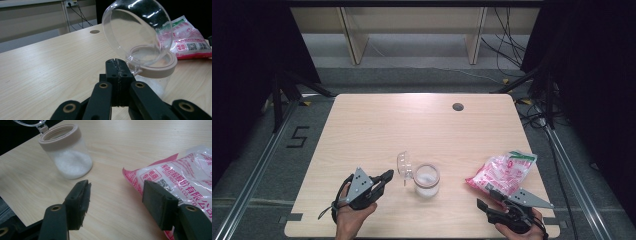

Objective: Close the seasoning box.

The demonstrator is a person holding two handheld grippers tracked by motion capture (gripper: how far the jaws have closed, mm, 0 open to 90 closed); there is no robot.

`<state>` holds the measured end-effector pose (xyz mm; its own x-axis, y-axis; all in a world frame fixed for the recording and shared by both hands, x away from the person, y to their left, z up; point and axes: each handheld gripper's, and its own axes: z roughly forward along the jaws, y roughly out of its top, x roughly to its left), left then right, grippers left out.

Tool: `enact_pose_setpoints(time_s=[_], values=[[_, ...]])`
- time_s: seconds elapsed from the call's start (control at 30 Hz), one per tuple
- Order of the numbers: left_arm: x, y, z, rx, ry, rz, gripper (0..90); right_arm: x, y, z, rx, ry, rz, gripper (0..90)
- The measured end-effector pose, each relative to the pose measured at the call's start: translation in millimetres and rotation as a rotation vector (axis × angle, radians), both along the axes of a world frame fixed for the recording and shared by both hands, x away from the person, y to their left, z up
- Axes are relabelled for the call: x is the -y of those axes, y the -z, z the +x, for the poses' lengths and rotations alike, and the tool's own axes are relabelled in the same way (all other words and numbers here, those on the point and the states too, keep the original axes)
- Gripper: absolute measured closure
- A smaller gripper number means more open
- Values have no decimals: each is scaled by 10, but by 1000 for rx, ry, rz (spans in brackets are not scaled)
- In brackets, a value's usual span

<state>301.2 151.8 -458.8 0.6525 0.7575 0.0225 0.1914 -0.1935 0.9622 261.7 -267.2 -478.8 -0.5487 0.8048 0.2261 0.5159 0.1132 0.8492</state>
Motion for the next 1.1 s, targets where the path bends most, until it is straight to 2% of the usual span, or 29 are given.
enact_pose_setpoints(time_s=[0.2,0.27,0.3,0.33,0.37,0.4,0.43,0.47,0.67,0.73,0.77,0.83,0.87,0.93,0.97,1.0,1.03,1.07,1.1], values=[[14,-2,22,-6,2,-15,897,-8,4,-11,-20,-9,6,393],[21,-9,33,-13,15,-44,897,-2,8,-13,-21,-8,-4,393],[21,-9,33,-13,15,-44,897,-2,8,-13,-21,-8,-4,393],[31,-14,40,-12,17,-47,897,-12,13,-24,-29,3,18,392],[37,-14,49,-4,27,-48,897,-6,19,-10,-10,-10,7,393],[37,-14,49,-4,27,-48,897,-6,19,-10,-10,-10,7,393],[42,-24,40,-11,23,-44,897,5,11,-17,-2,-3,-17,393],[54,-26,37,-16,25,-56,897,5,11,-17,-2,-3,-17,393],[92,-53,23,-3,39,-50,897,-14,7,-35,-19,-8,-8,388],[97,-68,22,5,46,-48,897,-11,11,-25,-6,-13,-16,386],[95,-71,26,6,46,-44,897,-16,8,-28,-15,-10,-11,385],[94,-73,32,7,45,-45,897,-52,14,-50,-51,3,34,383],[94,-73,32,7,45,-45,897,-50,23,-41,-33,-1,26,383],[106,-77,29,5,50,-54,896,-56,15,-49,-41,-1,35,382],[106,-77,29,5,50,-54,896,-33,23,-27,-18,-17,12,382],[115,-76,23,-5,45,-68,896,-33,23,-27,-18,-17,12,382],[118,-85,34,7,55,-56,896,-57,10,-60,-55,9,22,382],[118,-85,34,7,55,-56,896,-34,20,-32,-12,-12,-5,382],[132,-93,33,7,55,-56,896,-27,14,-35,-13,-14,-16,381]])
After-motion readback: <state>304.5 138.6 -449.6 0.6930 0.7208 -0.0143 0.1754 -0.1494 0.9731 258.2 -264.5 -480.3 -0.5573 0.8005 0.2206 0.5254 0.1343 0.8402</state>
